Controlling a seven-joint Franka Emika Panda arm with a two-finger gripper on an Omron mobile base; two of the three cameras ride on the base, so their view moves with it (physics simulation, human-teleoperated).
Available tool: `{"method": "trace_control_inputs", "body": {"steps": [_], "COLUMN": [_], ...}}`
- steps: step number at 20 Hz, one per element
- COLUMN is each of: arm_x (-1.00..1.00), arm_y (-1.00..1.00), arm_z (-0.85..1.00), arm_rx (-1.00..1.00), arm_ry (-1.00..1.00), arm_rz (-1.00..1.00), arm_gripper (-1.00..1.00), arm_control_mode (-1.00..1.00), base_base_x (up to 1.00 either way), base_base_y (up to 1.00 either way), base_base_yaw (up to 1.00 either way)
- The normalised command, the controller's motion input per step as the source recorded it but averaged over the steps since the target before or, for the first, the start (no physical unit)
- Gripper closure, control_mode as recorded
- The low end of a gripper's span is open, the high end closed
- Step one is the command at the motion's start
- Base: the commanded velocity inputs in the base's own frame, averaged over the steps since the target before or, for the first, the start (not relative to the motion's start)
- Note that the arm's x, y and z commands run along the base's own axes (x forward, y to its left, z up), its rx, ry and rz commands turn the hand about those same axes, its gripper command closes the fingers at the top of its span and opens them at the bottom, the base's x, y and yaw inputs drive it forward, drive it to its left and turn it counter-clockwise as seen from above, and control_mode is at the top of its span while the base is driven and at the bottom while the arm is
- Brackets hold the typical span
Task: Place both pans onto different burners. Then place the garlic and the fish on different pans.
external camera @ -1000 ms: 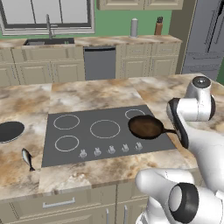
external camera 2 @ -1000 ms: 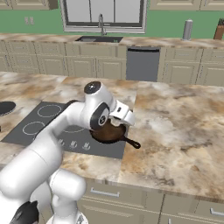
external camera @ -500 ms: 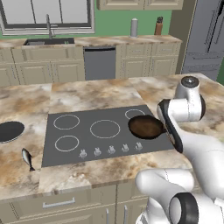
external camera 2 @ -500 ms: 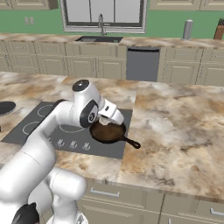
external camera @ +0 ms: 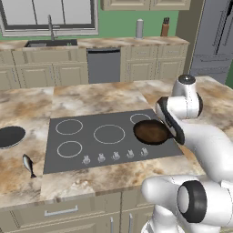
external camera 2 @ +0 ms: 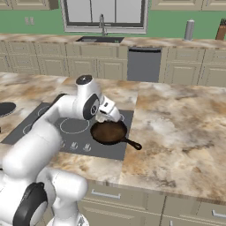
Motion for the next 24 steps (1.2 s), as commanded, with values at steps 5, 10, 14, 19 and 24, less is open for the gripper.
{"method": "trace_control_inputs", "body": {"steps": [5, 10, 14, 19, 24], "arm_x": [0.37, 0.39, 0.33, 0.26, 0.25], "arm_y": [0.00, 0.00, 0.00, 0.00, 0.03], "arm_z": [-0.25, -0.34, -0.45, -0.50, -0.46], "arm_rx": [0.07, 0.01, 0.00, 0.00, 0.00], "arm_ry": [0.02, 0.00, 0.00, 0.00, 0.00], "arm_rz": [0.02, 0.00, 0.00, 0.00, 0.00], "arm_gripper": [1.00, 1.00, 1.00, 1.00, 1.00], "arm_control_mode": [-1.00, -1.00, -1.00, -1.00, -1.00], "base_base_x": [0.00, 0.00, 0.00, 0.00, 0.00], "base_base_y": [0.00, 0.00, 0.00, 0.00, 0.00], "base_base_yaw": [0.00, 0.00, 0.00, 0.00, 0.00]}}
